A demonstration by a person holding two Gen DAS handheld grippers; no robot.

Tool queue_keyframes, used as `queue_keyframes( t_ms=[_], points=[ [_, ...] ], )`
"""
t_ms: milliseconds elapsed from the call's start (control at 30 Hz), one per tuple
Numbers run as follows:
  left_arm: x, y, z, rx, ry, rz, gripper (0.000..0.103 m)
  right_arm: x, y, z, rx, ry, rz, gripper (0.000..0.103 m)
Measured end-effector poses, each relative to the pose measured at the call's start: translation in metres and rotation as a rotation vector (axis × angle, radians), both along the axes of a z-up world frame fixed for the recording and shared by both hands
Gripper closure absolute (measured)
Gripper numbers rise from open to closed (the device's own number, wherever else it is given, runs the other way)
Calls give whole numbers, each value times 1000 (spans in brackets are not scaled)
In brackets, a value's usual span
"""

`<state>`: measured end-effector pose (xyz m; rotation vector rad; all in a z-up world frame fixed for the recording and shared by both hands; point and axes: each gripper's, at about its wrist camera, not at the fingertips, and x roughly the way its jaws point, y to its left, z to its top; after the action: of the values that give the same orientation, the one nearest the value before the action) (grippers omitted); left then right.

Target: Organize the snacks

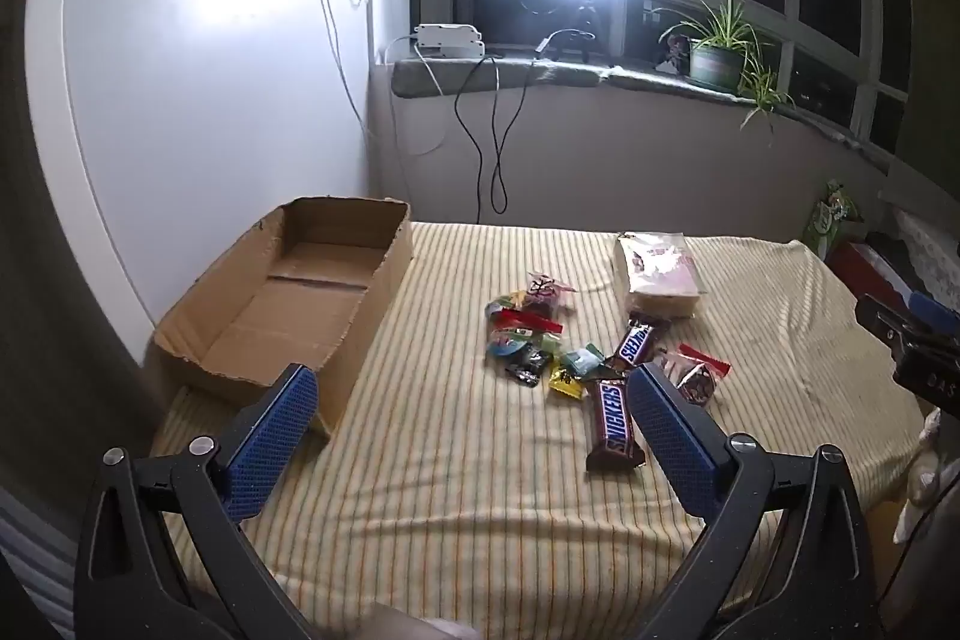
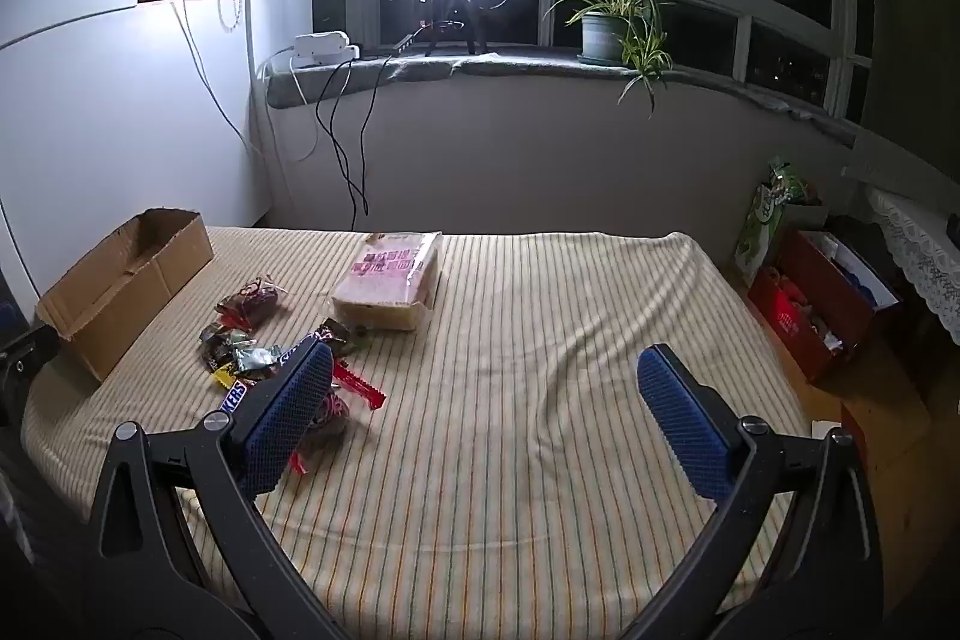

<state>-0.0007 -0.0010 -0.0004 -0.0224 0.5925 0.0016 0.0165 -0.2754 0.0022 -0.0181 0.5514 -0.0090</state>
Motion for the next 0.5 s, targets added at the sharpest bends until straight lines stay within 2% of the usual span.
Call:
queue_keyframes(
  t_ms=[167, 200, 333, 500],
  points=[
    [2, 5, -1, -26, 7, -2, 1, 2, 3, -1, 8, 14, -8, 0],
    [5, 5, 0, -19, 24, 0, 1, 4, 0, -1, 10, 14, -9, 0],
    [1, -3, 3, 15, 1, -2, 1, 3, -4, -3, 22, 14, -5, 0],
    [1, -3, 3, 15, 9, -7, 1, 4, 0, -5, 8, 16, 0, 0]
  ],
)
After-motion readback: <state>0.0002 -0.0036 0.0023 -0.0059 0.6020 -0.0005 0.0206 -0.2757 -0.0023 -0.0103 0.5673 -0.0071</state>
